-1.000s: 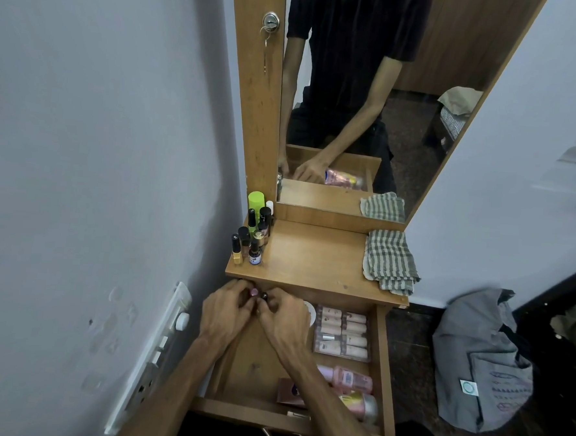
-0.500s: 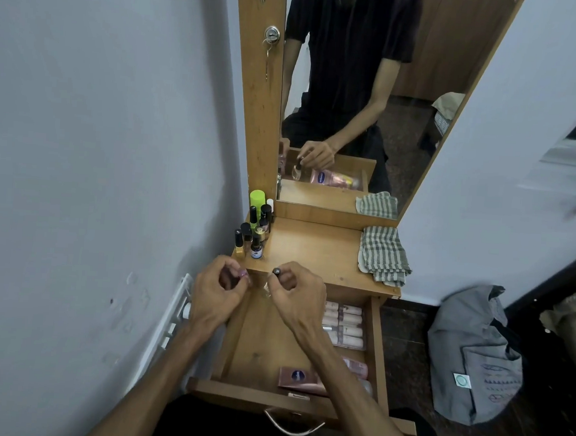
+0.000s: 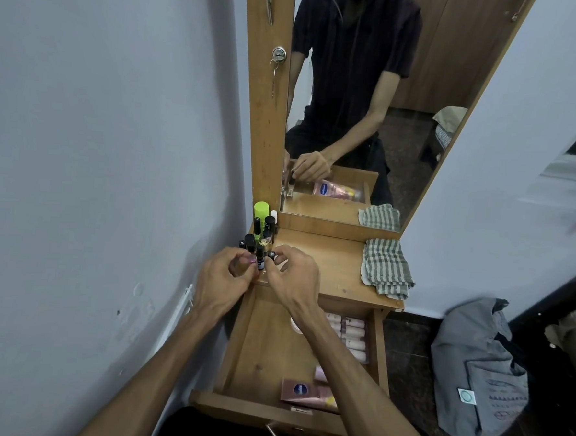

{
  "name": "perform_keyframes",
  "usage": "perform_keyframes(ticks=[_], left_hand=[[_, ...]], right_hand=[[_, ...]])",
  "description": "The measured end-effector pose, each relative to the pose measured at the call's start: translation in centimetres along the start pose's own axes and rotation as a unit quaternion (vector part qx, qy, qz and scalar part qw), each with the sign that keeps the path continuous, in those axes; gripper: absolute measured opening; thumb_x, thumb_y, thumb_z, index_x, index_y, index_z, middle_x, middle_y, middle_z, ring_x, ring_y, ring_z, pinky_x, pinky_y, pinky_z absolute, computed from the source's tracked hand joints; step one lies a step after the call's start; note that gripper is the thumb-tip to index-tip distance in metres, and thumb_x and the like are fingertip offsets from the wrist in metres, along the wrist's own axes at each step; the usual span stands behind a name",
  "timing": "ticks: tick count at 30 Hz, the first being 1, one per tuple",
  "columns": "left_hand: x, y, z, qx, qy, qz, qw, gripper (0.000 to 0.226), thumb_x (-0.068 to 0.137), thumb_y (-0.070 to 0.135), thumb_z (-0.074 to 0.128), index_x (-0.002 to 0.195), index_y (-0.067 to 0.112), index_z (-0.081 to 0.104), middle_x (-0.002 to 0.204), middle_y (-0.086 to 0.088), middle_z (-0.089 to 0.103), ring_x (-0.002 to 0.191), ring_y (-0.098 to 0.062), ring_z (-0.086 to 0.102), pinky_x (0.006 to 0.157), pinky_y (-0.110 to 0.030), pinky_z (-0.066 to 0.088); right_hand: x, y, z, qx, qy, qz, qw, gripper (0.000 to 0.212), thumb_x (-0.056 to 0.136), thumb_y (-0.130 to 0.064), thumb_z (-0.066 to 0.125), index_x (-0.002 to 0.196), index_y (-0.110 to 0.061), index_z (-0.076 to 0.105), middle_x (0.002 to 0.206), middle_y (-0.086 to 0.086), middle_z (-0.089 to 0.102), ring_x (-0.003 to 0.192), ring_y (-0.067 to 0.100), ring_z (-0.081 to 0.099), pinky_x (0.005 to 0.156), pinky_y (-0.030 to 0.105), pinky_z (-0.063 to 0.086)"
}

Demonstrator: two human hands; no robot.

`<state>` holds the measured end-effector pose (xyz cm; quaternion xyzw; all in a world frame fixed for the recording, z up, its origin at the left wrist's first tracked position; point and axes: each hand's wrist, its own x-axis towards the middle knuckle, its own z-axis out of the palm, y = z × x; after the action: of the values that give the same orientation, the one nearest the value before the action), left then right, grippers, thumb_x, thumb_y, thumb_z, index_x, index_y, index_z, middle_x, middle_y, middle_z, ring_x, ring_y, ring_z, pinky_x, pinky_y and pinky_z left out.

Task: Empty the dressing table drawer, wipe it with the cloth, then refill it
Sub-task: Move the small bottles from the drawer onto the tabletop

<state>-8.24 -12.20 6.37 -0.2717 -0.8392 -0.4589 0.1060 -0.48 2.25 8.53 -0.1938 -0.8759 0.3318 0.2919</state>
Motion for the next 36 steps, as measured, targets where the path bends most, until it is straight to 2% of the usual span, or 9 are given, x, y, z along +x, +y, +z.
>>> perform_keyframes(ticks=[9, 14, 18, 25, 28, 30, 34, 36], left_hand=[[0.3, 0.2, 0.6, 0.006, 0.012, -0.011, 1.000, 0.020, 0.081, 0.040, 0.074, 0.100, 0.035, 0.071, 0.086, 0.025, 0.068, 0.079, 0.006, 0.063, 0.061, -0.004, 0.041], [0.2, 0.1, 0.8, -0.006, 0.016, -0.010, 1.000, 0.019, 0.082, 0.038, 0.076, 0.100, 0.033, 0.070, 0.084, 0.021, 0.067, 0.074, -0.001, 0.063, 0.058, -0.019, 0.050], [0.2, 0.1, 0.8, 0.011, 0.022, -0.020, 0.999, 0.024, 0.086, 0.050, 0.073, 0.102, 0.032, 0.070, 0.081, 0.019, 0.066, 0.069, 0.001, 0.060, 0.057, -0.017, 0.046], [-0.3, 0.0, 0.6, 0.015, 0.017, -0.044, 0.999, 0.031, 0.085, 0.058, 0.071, 0.105, 0.034, 0.069, 0.081, 0.021, 0.066, 0.067, 0.003, 0.057, 0.055, -0.020, 0.043], [-0.9, 0.4, 0.4, 0.030, 0.019, -0.040, 0.999, 0.025, 0.084, 0.050, 0.075, 0.102, 0.033, 0.068, 0.081, 0.020, 0.064, 0.064, 0.002, 0.057, 0.053, -0.017, 0.042], [-1.7, 0.5, 0.4, 0.038, 0.027, -0.050, 0.998, 0.021, 0.083, 0.040, 0.079, 0.099, 0.031, 0.068, 0.079, 0.018, 0.063, 0.063, 0.001, 0.056, 0.051, -0.020, 0.044], [-4.2, 0.7, 0.7, 0.049, 0.015, -0.058, 0.997, 0.016, 0.082, 0.026, 0.078, 0.093, 0.031, 0.067, 0.074, 0.018, 0.062, 0.065, 0.001, 0.057, 0.056, -0.025, 0.052], [-5.3, 0.7, 1.2, 0.038, -0.007, -0.057, 0.998, 0.016, 0.081, 0.020, 0.078, 0.090, 0.029, 0.068, 0.073, 0.017, 0.062, 0.066, 0.002, 0.058, 0.059, -0.022, 0.051]], right_hand=[[1.0, 0.0, 0.5, -0.019, -0.023, 0.008, 1.000, 0.023, 0.085, -0.038, 0.069, 0.102, -0.024, 0.077, 0.085, -0.008, 0.073, 0.072, 0.014, 0.064, 0.064, 0.027, 0.048], [0.9, 0.1, 0.4, -0.022, -0.036, 0.020, 0.999, 0.031, 0.083, -0.042, 0.067, 0.109, -0.027, 0.076, 0.086, -0.008, 0.074, 0.075, 0.014, 0.066, 0.064, 0.026, 0.044], [0.6, 0.1, 0.1, -0.013, -0.038, 0.030, 0.999, 0.040, 0.080, -0.046, 0.064, 0.114, -0.030, 0.075, 0.084, -0.010, 0.074, 0.074, 0.010, 0.065, 0.063, 0.023, 0.039], [-0.1, 0.5, -0.5, -0.015, -0.035, 0.028, 0.999, 0.037, 0.083, -0.038, 0.070, 0.118, -0.027, 0.074, 0.087, -0.009, 0.076, 0.073, 0.011, 0.067, 0.067, 0.023, 0.044], [-0.7, 0.8, -0.7, -0.004, -0.027, 0.029, 0.999, 0.032, 0.084, -0.037, 0.069, 0.114, -0.026, 0.076, 0.086, -0.008, 0.075, 0.072, 0.012, 0.068, 0.069, 0.026, 0.051], [-1.4, 1.0, -1.0, 0.005, -0.017, 0.031, 0.999, 0.025, 0.086, -0.036, 0.067, 0.106, -0.025, 0.077, 0.083, -0.009, 0.074, 0.067, 0.009, 0.066, 0.065, 0.024, 0.051], [-3.2, 2.2, -1.7, -0.009, -0.011, 0.048, 0.999, 0.014, 0.081, -0.027, 0.068, 0.091, -0.026, 0.078, 0.077, -0.011, 0.074, 0.061, 0.001, 0.060, 0.058, 0.008, 0.040], [-4.2, 2.9, -2.1, -0.014, -0.014, 0.061, 0.998, 0.012, 0.080, -0.025, 0.069, 0.088, -0.026, 0.078, 0.075, -0.011, 0.073, 0.063, 0.000, 0.062, 0.059, 0.006, 0.039]])
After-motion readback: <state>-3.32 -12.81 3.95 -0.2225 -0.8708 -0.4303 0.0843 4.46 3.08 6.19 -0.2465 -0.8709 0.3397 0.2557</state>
